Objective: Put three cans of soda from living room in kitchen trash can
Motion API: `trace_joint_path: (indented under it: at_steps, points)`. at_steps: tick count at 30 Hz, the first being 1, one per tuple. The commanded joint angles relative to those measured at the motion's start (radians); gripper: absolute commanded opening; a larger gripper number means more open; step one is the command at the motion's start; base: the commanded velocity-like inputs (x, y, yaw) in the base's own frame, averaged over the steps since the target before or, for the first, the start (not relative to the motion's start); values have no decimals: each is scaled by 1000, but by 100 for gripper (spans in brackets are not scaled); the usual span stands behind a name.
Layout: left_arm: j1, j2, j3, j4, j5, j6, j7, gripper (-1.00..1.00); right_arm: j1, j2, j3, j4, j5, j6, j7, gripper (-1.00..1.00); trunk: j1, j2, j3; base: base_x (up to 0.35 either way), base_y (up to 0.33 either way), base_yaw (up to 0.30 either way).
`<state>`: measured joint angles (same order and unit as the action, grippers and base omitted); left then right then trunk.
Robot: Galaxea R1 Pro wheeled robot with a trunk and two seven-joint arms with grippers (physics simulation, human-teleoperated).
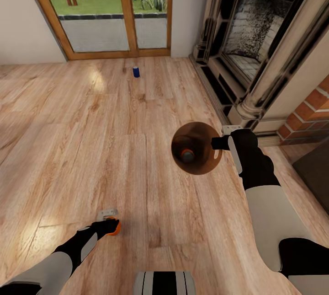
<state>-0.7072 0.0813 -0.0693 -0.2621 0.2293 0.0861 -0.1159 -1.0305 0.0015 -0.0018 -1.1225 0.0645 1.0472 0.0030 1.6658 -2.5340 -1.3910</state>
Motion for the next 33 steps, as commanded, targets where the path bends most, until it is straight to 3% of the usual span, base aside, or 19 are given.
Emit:
trace_joint_path:
  at_steps: [1, 6, 22, 33]
  points:
    - [1, 0, -20, -5, 0, -2, -1, -100, 0, 0, 0, 0, -15, 0, 0, -100, 0, 0, 0, 0, 0, 0]
    - [1, 0, -69, -10, 3, -2, 0, -100, 0, 0, 2, 0, -15, 0, 0, -100, 0, 0, 0, 0, 0, 0]
    - [2, 0, -79, -10, 4, 2, 4, -100, 0, 0, 5, 0, -15, 0, -1, -100, 0, 0, 0, 0, 0, 0]
    - [2, 0, -79, -9, 4, 14, -2, -100, 2, 0, 7, 4, -15, 0, -2, -100, -5, 2, 43, 0, 0, 0]
